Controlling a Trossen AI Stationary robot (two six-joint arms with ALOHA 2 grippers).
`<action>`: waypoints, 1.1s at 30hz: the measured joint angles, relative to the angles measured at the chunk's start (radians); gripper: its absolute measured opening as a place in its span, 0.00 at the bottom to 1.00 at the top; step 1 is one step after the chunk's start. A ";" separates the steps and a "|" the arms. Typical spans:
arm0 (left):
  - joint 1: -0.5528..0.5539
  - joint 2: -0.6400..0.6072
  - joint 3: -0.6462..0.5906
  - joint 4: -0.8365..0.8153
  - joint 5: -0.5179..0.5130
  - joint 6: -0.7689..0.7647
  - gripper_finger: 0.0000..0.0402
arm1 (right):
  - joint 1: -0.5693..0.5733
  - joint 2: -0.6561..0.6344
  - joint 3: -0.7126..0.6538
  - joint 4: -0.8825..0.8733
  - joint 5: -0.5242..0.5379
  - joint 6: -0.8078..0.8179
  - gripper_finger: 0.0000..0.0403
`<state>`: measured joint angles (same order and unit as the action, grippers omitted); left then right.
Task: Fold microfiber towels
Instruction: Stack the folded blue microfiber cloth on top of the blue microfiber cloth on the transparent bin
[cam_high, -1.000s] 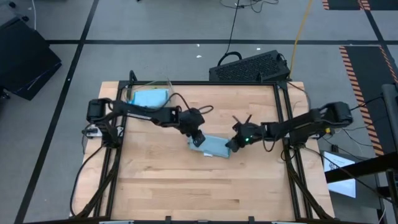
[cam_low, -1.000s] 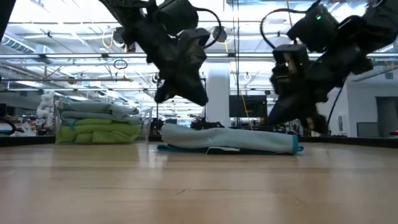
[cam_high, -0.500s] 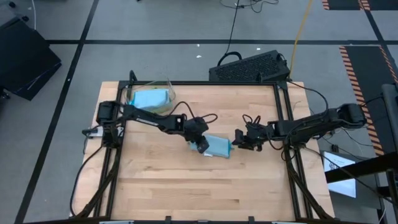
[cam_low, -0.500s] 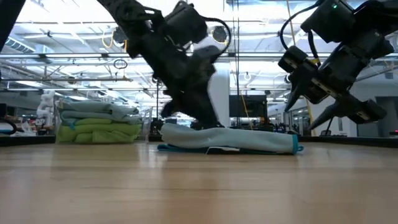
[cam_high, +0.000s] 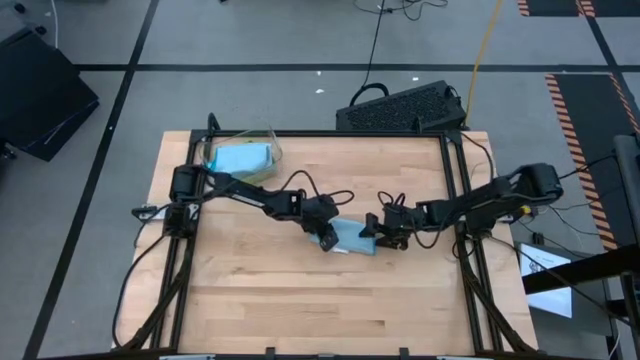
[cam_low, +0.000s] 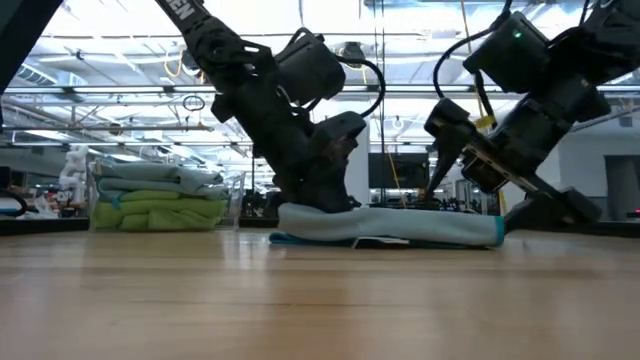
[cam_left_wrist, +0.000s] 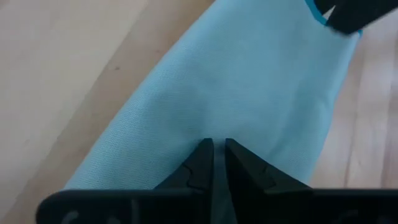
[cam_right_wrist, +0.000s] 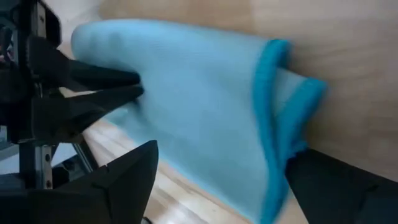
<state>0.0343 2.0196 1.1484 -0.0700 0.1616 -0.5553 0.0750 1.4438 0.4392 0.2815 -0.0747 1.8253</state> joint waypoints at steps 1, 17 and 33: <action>-0.001 0.001 -0.001 0.012 0.004 0.000 0.12 | 0.000 0.017 0.006 0.017 -0.002 0.002 0.81; -0.006 0.006 -0.006 0.083 -0.006 -0.003 0.12 | -0.012 0.094 0.066 0.006 0.073 -0.077 0.75; -0.010 0.010 -0.008 0.145 0.015 -0.003 0.12 | -0.024 0.263 0.066 0.175 0.127 -0.016 0.18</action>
<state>0.0238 2.0293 1.1404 0.0753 0.1768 -0.5585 0.0508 1.7070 0.5049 0.4561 0.0528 1.8093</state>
